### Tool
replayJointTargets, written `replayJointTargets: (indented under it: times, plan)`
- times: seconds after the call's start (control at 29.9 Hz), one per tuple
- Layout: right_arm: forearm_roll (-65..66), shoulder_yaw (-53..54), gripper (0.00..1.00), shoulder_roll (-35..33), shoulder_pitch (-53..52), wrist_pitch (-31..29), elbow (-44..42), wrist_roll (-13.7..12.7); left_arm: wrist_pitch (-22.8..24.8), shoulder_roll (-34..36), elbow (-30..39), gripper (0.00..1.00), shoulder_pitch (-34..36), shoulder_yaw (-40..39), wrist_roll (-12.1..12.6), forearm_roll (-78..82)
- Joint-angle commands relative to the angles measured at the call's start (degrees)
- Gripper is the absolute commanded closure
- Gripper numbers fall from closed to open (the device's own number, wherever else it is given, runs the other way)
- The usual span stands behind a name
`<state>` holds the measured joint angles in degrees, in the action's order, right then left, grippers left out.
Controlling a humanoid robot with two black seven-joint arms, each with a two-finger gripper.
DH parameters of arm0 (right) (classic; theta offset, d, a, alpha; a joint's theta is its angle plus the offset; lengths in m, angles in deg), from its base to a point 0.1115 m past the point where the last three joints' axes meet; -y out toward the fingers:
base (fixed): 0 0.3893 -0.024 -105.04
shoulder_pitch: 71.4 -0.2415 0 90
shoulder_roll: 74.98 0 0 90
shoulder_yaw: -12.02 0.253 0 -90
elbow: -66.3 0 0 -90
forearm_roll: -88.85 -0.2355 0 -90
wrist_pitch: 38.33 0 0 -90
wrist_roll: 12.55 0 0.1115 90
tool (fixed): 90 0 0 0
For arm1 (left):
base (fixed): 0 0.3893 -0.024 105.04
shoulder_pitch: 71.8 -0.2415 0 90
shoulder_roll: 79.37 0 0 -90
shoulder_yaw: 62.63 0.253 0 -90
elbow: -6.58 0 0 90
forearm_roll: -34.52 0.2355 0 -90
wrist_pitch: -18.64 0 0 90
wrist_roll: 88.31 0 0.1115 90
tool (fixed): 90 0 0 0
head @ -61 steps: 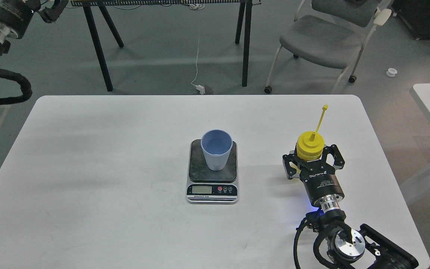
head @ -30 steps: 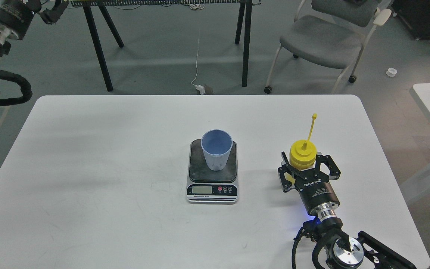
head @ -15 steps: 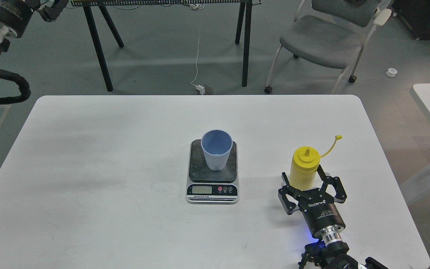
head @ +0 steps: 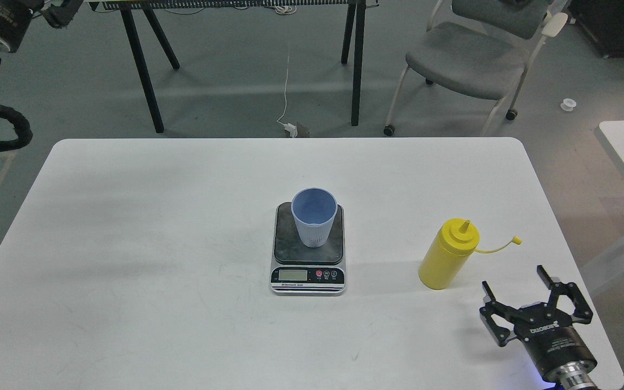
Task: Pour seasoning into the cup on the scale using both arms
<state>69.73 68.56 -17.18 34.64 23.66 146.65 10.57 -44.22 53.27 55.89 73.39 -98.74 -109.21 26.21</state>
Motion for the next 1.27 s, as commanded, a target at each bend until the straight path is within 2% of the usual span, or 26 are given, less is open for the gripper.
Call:
replayJointTargets:
  times: [0.0, 0.13, 0.23, 0.4, 0.63, 0.87, 1.0, 1.24]
  plan:
    - [0.2, 5.0, 0.01, -4.8, -1.2, 0.0, -0.4, -0.4, 0.7, 0.7, 0.0, 0.01, -1.6, -1.6, 0.0, -0.1]
    - [0.6, 5.4, 0.01, -11.1, -11.3, 0.0, -3.3, -0.5, 0.9, 0.6, -0.2, 0.01, -4.4, -4.7, 0.2, -1.3]
    - [1.2, 5.4, 0.01, -13.0, -20.4, 0.0, -9.7, -0.4, 0.9, 0.3, -0.4, 0.01, -6.4, -5.4, 0.2, -3.7]
    - [5.5, 4.5, 0.01, -12.2, -35.7, 0.0, -23.4, -0.5, 0.9, 0.3, -0.8, 0.01, -9.6, -5.4, 0.2, -7.7]
    - [6.8, -3.0, 0.01, -6.8, -51.4, 0.0, -37.9, -0.6, 0.9, -0.2, -1.0, 0.01, -12.9, -5.5, -0.1, -8.6]
    - [6.8, -4.1, 0.01, 1.3, -58.2, 0.0, -49.9, -0.7, 0.9, -0.7, -1.0, 0.01, -13.9, -5.5, -0.1, -8.5]
    - [7.0, -4.4, 0.01, 4.2, -58.6, 0.0, -52.1, -0.7, 0.9, -1.2, -1.1, 0.01, -14.0, -5.4, 0.1, -8.1]
    - [6.9, -5.3, 0.01, 4.2, -58.8, 0.0, -52.3, -0.7, 0.9, -3.5, -1.3, 0.01, -14.1, -5.1, 0.1, -7.8]
